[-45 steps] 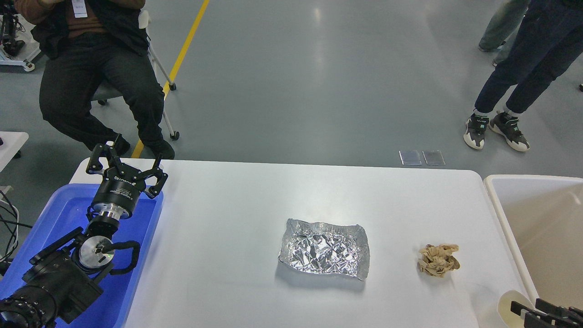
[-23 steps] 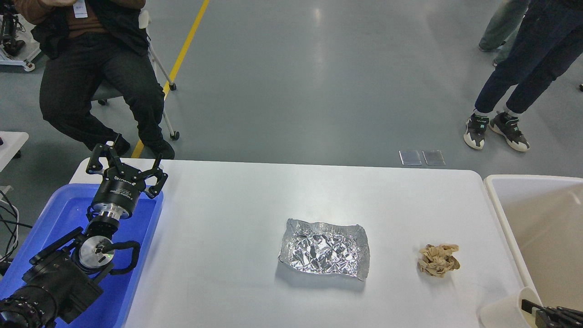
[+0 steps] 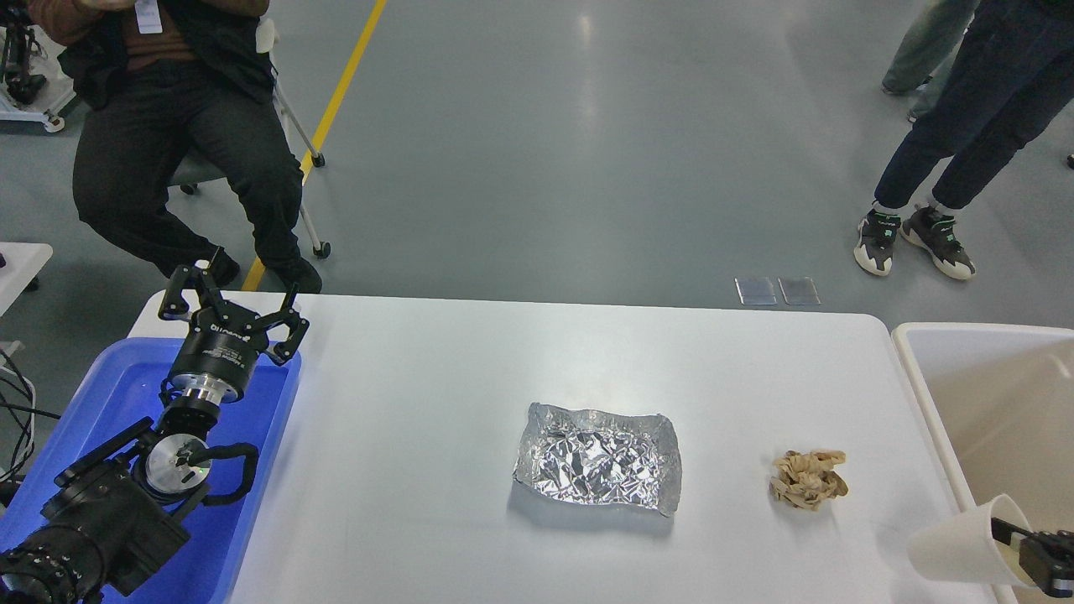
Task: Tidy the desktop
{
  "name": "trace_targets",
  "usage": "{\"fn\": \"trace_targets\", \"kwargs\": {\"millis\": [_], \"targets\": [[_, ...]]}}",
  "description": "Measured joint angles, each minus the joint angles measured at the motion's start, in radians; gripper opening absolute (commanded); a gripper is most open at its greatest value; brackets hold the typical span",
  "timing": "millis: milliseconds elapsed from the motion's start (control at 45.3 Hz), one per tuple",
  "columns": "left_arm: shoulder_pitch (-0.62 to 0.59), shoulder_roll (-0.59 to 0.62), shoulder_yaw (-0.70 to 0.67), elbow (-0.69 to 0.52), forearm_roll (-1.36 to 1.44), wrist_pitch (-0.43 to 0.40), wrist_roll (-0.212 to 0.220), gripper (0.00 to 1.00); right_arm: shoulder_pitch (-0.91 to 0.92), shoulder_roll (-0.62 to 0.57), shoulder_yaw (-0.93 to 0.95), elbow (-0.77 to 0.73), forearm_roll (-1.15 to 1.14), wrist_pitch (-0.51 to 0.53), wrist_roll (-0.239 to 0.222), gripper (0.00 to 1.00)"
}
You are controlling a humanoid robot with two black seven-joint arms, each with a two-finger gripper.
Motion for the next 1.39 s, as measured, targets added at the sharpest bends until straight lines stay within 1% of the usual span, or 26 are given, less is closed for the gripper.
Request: {"fn": "trace_targets", "kwargs": {"millis": [44, 243, 397, 442, 486, 574, 706, 817, 971, 1170, 1280, 1302, 1347, 1391], "targets": [[0.0, 0.0, 0.0, 0.0, 0.0, 0.0, 0.0, 1.0, 0.011, -0.023, 0.002, 0.015, 0.005, 0.009, 0.001, 0.0], [0.0, 0.0, 0.0, 0.0, 0.0, -0.001, 0.0, 1.0, 0.116, -0.243, 0.016, 0.178, 0.036, 0.113, 0.009, 0.0], [0.0, 0.0, 0.0, 0.0, 0.0, -0.001, 0.0, 1.0, 0.194, -0.398, 0.063, 0.275, 0.053, 0.24, 0.012, 0.0], [0.0, 0.0, 0.0, 0.0, 0.0, -0.001, 0.0, 1.0, 0.219, -0.447, 0.094, 0.299, 0.064, 0.306, 0.013, 0.0], [0.0, 0.0, 0.0, 0.0, 0.0, -0.001, 0.0, 1.0, 0.227, -0.459, 0.108, 0.304, 0.071, 0.33, 0.013, 0.0], [0.0, 0.0, 0.0, 0.0, 0.0, -0.001, 0.0, 1.0, 0.249, -0.504, 0.156, 0.313, 0.101, 0.416, 0.014, 0.0], [0.0, 0.0, 0.0, 0.0, 0.0, -0.001, 0.0, 1.0, 0.265, -0.525, 0.193, 0.289, 0.134, 0.485, 0.014, 0.0], [0.0, 0.0, 0.0, 0.0, 0.0, -0.001, 0.0, 1.0, 0.273, -0.482, 0.207, 0.222, 0.151, 0.517, 0.014, 0.0], [0.0, 0.0, 0.0, 0.0, 0.0, -0.001, 0.0, 1.0, 0.278, -0.36, 0.214, 0.06, 0.182, 0.539, 0.014, 0.0], [0.0, 0.0, 0.0, 0.0, 0.0, -0.001, 0.0, 1.0, 0.253, -0.147, 0.192, -0.235, 0.281, 0.558, 0.014, 0.0], [0.0, 0.0, 0.0, 0.0, 0.0, -0.001, 0.0, 1.0, 0.242, -0.01, 0.141, -0.416, 0.354, 0.564, 0.013, 0.0], [0.0, 0.0, 0.0, 0.0, 0.0, -0.001, 0.0, 1.0, 0.24, 0.036, 0.122, -0.472, 0.38, 0.566, 0.011, 0.0], [0.0, 0.0, 0.0, 0.0, 0.0, -0.001, 0.0, 1.0, 0.238, 0.07, 0.108, -0.515, 0.402, 0.567, 0.009, 0.0], [0.0, 0.0, 0.0, 0.0, 0.0, -0.001, 0.0, 1.0, 0.235, 0.131, 0.082, -0.588, 0.445, 0.571, 0.0, 0.0]]}}
